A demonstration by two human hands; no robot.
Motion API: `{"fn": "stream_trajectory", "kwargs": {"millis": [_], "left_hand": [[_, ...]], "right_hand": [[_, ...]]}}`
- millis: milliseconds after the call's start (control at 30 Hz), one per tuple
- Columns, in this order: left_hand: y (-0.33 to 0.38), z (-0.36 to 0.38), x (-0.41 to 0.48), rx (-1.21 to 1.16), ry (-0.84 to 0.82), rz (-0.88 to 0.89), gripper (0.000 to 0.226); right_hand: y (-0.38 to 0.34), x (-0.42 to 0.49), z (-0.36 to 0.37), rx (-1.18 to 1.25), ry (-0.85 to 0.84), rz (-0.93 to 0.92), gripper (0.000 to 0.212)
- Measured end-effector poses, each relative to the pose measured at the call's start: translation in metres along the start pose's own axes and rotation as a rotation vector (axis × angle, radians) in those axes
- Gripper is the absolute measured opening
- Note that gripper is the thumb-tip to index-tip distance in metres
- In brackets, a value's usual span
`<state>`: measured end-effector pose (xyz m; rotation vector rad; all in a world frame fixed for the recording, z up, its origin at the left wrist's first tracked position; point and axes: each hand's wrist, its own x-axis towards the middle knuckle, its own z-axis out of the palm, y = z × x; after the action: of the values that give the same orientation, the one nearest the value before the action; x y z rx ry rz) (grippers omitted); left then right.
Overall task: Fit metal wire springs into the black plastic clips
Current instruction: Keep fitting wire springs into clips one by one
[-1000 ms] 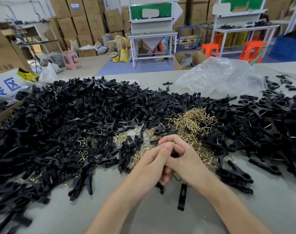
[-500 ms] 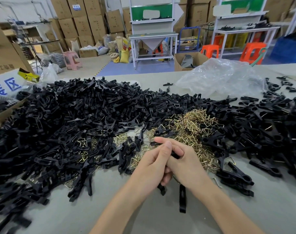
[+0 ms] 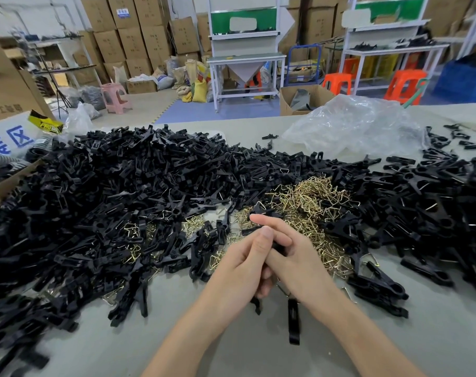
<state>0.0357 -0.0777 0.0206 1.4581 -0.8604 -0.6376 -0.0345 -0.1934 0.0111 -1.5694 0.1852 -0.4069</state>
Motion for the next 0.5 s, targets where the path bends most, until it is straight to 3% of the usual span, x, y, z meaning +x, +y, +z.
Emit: {"fn": "stream_trajectory", "kwargs": {"millis": [200, 367, 433, 500], "left_hand": [[0.003, -0.008, -0.001, 0.045, 0.142, 0.112, 0.028], [0.0, -0.008, -0.004, 0.032, 0.213, 0.108, 0.031], [-0.003, -0.013, -0.003, 0.186, 0.362, 0.124, 0.033], [-0.007, -0.02, -0.003, 0.398, 0.477, 0.156, 0.033]], "right_hand": [[0.001, 0.0, 0.0, -0.211, 0.015, -0.178, 0.013], [0.003, -0.001, -0.007, -0.344, 0.073, -0.163, 0.025], [-0.004, 0.001, -0.013, -0.22, 0.157, -0.149, 0.033], [-0.022, 0.01, -0.034, 0.096, 0.269, -0.17, 0.04]]}}
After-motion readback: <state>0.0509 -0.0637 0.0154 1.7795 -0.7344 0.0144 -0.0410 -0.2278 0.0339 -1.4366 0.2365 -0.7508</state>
